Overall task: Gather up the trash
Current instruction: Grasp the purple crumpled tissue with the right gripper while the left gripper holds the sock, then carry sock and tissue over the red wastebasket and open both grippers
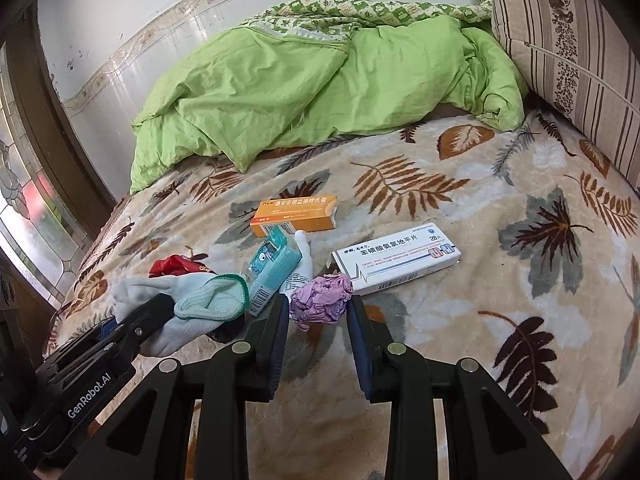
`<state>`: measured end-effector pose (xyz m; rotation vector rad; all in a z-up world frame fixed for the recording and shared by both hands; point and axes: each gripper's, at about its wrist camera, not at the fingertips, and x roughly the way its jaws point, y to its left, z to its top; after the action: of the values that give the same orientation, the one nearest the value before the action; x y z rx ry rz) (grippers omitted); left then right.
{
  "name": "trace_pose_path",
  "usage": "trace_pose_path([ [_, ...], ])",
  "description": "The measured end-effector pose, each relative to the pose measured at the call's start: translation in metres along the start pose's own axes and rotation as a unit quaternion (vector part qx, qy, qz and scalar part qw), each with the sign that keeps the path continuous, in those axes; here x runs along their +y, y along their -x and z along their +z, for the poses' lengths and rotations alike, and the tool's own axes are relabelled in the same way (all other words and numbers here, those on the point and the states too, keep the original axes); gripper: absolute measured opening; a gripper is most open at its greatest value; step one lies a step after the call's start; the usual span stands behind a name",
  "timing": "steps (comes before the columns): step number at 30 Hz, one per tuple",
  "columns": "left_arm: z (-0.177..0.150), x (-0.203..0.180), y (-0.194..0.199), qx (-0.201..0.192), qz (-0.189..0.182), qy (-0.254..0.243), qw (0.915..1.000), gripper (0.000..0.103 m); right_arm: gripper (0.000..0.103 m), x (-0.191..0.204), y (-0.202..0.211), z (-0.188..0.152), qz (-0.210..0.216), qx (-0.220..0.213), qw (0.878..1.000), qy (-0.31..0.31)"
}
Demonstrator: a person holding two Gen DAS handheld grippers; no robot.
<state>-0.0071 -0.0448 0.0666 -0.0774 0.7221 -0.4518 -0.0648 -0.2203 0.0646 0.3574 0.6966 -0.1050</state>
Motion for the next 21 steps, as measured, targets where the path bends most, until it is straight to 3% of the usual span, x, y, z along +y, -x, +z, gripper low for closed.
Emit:
trace_pose_path([
  [12,-0.001,-0.004,-0.001,0.002,0.002,-0.005,1.0,0.028,0.031,-0.003,0.001,0.001,0.001,0.001,1.0,-0.004],
  [21,-0.003,-0.009,0.012,-0.012,-0.019,-0.006,0.9997,0.028,0.031,-0.006,0.017,0.003,0.017,-0.015,0.999,-0.025],
])
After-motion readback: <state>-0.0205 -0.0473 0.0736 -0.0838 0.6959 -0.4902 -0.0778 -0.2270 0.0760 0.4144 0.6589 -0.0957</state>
